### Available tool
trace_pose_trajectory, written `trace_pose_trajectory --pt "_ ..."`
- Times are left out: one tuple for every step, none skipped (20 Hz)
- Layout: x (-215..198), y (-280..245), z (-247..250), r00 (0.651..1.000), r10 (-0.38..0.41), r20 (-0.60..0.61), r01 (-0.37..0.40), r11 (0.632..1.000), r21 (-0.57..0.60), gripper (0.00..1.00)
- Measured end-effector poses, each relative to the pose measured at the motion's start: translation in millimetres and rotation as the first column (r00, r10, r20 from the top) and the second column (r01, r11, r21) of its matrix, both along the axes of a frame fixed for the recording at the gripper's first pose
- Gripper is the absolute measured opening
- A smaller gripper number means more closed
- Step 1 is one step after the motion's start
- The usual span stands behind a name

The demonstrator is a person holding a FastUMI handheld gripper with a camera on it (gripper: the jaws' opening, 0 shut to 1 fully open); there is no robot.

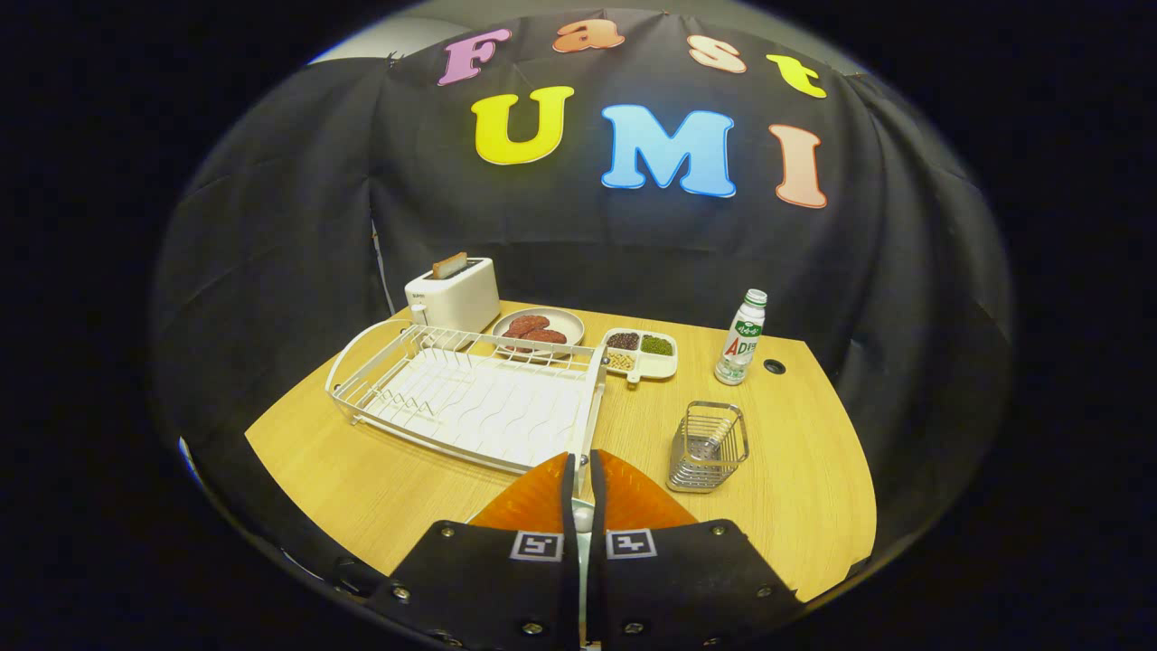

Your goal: Take the plate from the dish rack, then take the spoon from the basket and place it into the plate.

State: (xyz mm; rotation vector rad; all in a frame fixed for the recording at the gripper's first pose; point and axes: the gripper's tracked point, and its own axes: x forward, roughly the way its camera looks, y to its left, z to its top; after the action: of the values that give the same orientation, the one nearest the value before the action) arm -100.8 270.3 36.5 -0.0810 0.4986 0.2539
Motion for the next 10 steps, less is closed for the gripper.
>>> trace_pose_trajectory --pt "1.9 3.4 -2.6 1.0 -0.003 -0.005 0.003 1.0 -0.006 0.03" --pt "3.1 8.4 -5.6 1.0 -0.003 -0.011 0.003 1.0 -0.006 0.03" --pt "2.7 13.8 -7.5 1.0 0.001 -0.019 -0.001 1.0 -0.001 0.03" --pt "2.6 19.4 -9.4 1.0 0.006 -0.024 -0.006 1.0 0.003 0.03" --pt "3.0 23.8 -10.9 0.999 0.016 -0.028 -0.016 1.0 0.003 0.03" --pt "3.4 27.6 -12.1 0.999 0.026 -0.031 -0.026 1.0 0.0 0.03" --pt "4.6 30.7 -13.3 0.999 0.035 -0.036 -0.035 0.999 -0.003 0.03" --pt "5.7 34.7 -15.0 0.998 0.042 -0.041 -0.042 0.999 -0.002 0.03" --pt "7.1 37.9 -15.1 0.998 0.046 -0.043 -0.046 0.999 0.001 0.03" --pt "8.9 40.5 -14.7 0.998 0.048 -0.04 -0.048 0.999 0.0 0.03"
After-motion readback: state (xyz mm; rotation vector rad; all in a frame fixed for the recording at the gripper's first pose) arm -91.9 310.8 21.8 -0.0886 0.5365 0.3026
